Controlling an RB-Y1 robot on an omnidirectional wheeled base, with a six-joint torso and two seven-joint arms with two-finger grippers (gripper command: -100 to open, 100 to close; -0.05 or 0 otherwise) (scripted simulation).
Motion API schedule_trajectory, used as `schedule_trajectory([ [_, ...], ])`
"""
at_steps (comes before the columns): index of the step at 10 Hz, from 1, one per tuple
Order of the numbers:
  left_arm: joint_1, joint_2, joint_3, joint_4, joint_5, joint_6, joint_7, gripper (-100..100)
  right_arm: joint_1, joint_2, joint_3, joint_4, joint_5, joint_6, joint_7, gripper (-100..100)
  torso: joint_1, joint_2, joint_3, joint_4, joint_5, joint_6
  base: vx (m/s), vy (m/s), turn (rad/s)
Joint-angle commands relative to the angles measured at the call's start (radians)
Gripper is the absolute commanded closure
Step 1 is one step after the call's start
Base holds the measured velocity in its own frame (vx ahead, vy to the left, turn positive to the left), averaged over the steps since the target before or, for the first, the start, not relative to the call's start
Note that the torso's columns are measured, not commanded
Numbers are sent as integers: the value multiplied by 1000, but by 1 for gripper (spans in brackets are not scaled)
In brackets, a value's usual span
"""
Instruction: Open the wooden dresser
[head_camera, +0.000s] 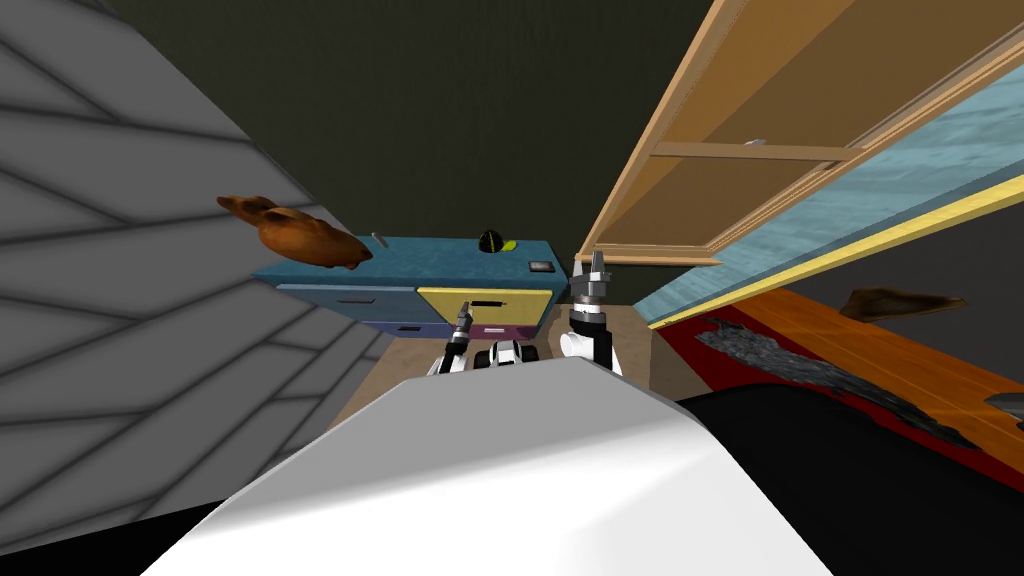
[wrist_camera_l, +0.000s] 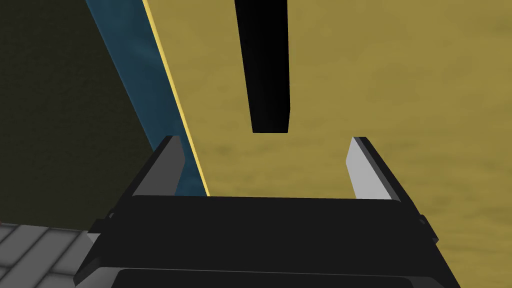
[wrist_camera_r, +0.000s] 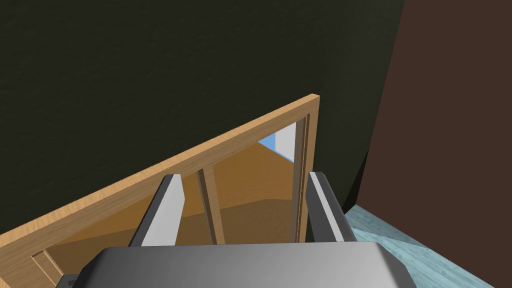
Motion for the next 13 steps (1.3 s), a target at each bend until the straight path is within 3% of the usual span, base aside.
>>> schedule_trajectory([
  [1,-17,-50,-10,54,-3,5,-5,-100,0,0,0,0,0,0,0,0,0,0,0,0,0,0,-31,-34,21],
  [3,-22,-91,-14,76,-4,6,-6,-100,0,0,0,0,0,0,0,0,1,-1,0,0,0,0,-16,-27,11],
  [5,-33,-81,-10,53,-3,35,-5,-100,0,0,0,0,0,0,0,0,2,-1,-1,0,0,0,26,-13,-2],
  [6,-30,-81,-11,65,-3,16,-5,-100,0,0,0,0,0,0,0,0,1,-3,-2,-1,0,0,36,-8,-2],
  [7,-31,-81,-11,64,-3,20,-6,100,0,0,0,0,0,0,0,0,1,-1,-1,-1,0,0,6,-1,1],
  [13,-2,-74,-26,18,-8,34,-2,100,0,0,0,0,0,0,0,0,0,0,0,0,0,0,-146,17,15],
])
